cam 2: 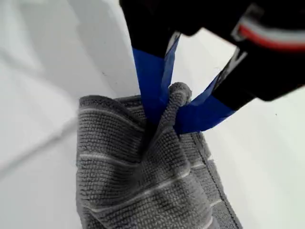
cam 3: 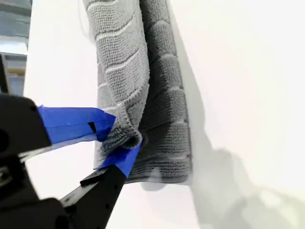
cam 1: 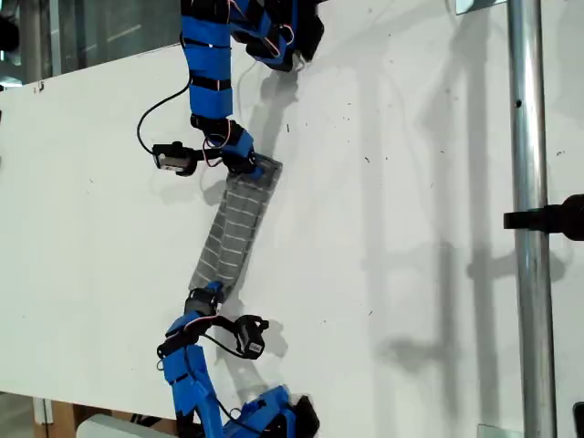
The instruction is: Grasp corners of a towel and fold twice.
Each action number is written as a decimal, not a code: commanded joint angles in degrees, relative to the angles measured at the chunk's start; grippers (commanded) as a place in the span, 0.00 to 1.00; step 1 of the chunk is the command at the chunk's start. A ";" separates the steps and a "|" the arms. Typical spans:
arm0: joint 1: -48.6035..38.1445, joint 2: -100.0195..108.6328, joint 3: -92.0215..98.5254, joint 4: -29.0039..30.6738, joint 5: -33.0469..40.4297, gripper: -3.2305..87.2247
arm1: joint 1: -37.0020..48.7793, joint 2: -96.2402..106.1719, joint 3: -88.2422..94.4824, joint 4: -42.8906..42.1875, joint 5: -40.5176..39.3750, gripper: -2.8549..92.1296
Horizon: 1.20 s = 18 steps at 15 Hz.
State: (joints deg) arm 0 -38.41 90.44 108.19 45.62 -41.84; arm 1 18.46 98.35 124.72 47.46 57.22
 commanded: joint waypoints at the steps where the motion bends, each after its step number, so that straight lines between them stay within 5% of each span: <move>1: 0.35 1.14 0.35 1.05 -1.58 0.21 | -1.14 0.26 -0.79 0.70 2.81 0.23; 4: -1.41 5.71 -0.26 8.61 -1.49 0.33 | -1.32 6.94 -2.64 9.23 3.87 0.45; 8: -5.36 27.16 6.77 17.14 -3.43 0.38 | 4.13 41.84 4.92 28.65 3.96 0.43; 10: -3.60 45.62 14.85 18.90 -3.43 0.36 | 2.90 60.12 14.06 36.74 11.34 0.46; 14: 8.96 92.99 43.86 16.08 -14.59 0.36 | -11.34 78.84 32.70 35.95 35.33 0.52; 18: 16.08 108.63 60.56 17.14 -23.99 0.23 | -8.35 75.94 40.34 25.22 37.79 0.51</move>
State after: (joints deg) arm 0 -23.82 197.05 167.96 63.19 -64.07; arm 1 8.17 176.22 165.50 75.23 94.66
